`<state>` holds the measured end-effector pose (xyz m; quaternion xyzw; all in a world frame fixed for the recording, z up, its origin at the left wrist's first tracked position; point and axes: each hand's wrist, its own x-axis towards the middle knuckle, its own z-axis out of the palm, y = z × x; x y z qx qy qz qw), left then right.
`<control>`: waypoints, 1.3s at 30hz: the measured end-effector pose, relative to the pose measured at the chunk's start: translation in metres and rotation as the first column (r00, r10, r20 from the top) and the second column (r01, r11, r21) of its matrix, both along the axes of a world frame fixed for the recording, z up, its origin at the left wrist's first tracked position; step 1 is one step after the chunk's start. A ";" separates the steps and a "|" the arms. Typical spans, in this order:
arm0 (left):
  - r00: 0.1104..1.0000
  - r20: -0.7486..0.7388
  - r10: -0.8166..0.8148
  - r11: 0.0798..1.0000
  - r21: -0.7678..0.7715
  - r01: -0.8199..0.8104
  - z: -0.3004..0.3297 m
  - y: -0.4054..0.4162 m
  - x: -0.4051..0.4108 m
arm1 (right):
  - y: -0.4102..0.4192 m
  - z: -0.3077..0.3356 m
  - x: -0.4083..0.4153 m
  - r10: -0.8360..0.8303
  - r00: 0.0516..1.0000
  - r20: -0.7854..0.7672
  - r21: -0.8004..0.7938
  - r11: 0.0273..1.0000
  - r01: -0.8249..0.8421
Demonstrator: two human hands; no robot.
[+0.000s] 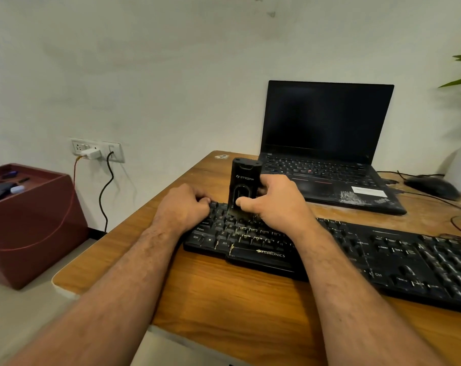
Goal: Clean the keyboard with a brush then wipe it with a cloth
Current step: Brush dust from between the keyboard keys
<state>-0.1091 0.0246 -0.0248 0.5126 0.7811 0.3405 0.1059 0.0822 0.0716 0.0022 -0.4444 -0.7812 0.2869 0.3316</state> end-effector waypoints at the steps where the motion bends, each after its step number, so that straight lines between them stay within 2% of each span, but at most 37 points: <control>1: 1.000 -0.001 -0.001 1.000 0.002 0.001 0.000 0.000 0.000 | 0.000 -0.001 0.000 -0.002 1.000 0.018 0.003 1.000 0.002; 5: 1.000 0.011 -0.013 1.000 -0.013 0.013 0.001 0.000 -0.001 | 0.002 -0.003 -0.004 -0.110 0.993 0.033 0.073 0.991 0.108; 9: 1.000 0.011 -0.008 1.000 -0.011 0.008 0.000 0.001 -0.002 | 0.004 -0.001 -0.002 -0.026 0.999 -0.026 -0.013 1.000 0.026; 14: 1.000 0.010 -0.012 1.000 0.002 0.012 -0.001 0.001 -0.002 | 0.006 -0.003 -0.004 -0.122 0.992 0.011 0.064 0.991 0.121; 18: 1.000 0.022 -0.004 1.000 0.005 0.004 -0.001 0.000 -0.001 | 0.002 -0.001 -0.002 -0.019 1.000 -0.003 -0.015 1.000 0.019; 22: 1.000 0.020 -0.006 1.000 0.005 0.006 0.000 -0.001 -0.002 | 0.000 0.000 0.003 -0.067 0.998 0.002 0.033 0.997 0.067; 25: 0.999 0.031 -0.012 1.000 0.004 0.012 0.000 -0.001 -0.001 | -0.005 0.004 0.010 0.067 0.997 -0.025 -0.082 0.994 -0.069; 29: 0.996 0.086 -0.023 0.998 0.053 0.018 0.000 -0.002 0.001 | -0.004 0.002 0.010 -0.041 0.999 -0.010 0.006 0.999 0.041; 33: 0.996 0.059 -0.072 0.994 0.085 0.067 -0.001 -0.003 0.000 | -0.009 0.008 0.016 0.123 0.991 -0.046 -0.131 0.983 -0.128; 37: 0.993 0.060 -0.100 0.993 0.061 0.096 -0.001 -0.003 -0.001 | -0.009 0.005 0.014 -0.009 1.000 -0.006 -0.019 1.000 0.009; 39: 0.993 0.060 -0.102 0.994 0.054 0.099 0.000 -0.004 -0.001 | -0.009 0.006 0.017 0.034 0.999 -0.040 -0.068 0.997 -0.037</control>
